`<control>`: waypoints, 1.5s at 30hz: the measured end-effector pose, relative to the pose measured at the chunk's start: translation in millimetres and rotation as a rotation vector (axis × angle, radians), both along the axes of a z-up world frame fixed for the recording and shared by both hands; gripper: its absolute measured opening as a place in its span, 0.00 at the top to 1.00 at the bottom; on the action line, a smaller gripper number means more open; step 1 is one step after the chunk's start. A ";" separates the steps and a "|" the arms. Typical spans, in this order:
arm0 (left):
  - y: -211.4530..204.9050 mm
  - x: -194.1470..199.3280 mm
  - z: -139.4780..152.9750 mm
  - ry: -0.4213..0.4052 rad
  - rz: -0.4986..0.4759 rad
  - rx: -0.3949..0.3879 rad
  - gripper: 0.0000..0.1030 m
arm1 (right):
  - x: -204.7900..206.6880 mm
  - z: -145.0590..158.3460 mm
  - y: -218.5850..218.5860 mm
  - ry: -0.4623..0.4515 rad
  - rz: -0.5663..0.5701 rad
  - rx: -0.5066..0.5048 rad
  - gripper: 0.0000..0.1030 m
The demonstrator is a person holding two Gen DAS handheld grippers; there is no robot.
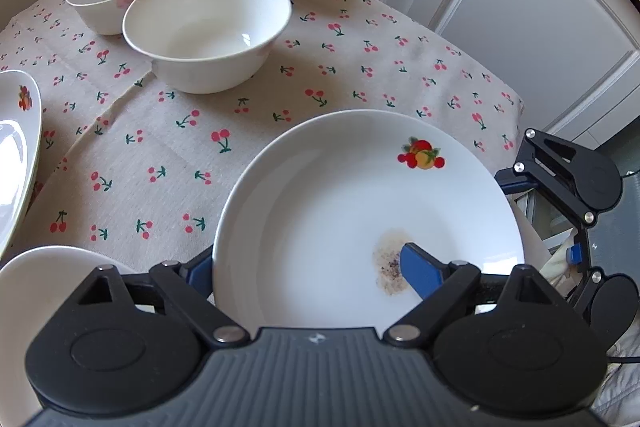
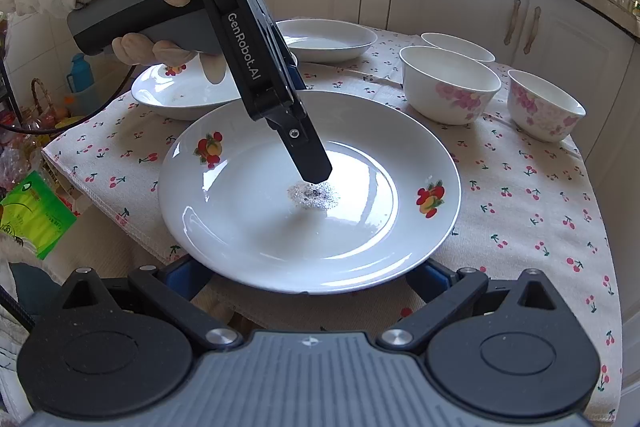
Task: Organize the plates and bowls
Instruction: 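Lift the stained plate with the left tool toward another white plate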
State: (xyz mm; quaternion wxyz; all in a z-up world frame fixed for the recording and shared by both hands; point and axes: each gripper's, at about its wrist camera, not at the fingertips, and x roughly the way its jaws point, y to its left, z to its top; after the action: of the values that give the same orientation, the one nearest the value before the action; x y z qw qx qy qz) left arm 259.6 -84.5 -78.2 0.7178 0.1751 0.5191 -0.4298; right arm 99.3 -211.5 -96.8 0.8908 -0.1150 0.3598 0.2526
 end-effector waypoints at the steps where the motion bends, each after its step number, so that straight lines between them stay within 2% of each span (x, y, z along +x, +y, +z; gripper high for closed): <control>1: 0.2 0.3 0.1 0.001 -0.002 -0.001 0.12 | 0.1 -0.1 0.1 0.001 -0.001 0.000 0.00; 16: 6.9 6.3 11.5 0.035 0.031 -0.060 0.11 | 5.2 8.0 -3.3 0.016 0.003 0.018 0.00; 26: 21.1 9.3 30.1 0.009 0.059 -0.098 0.11 | 15.2 24.6 0.2 0.005 0.033 0.007 0.00; 37: 67.3 10.8 52.1 -0.036 0.161 -0.132 0.11 | 37.3 41.0 29.0 -0.015 0.132 -0.011 0.00; 45: 113.5 9.6 53.8 -0.046 0.256 -0.133 0.11 | 54.6 41.5 60.3 -0.005 0.226 -0.003 0.00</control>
State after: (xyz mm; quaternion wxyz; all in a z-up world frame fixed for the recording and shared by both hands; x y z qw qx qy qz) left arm 269.3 29.0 -24.4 0.7884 0.0692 0.4911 -0.3641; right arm 153.9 -151.1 -55.3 0.8573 -0.1568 0.3425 0.3508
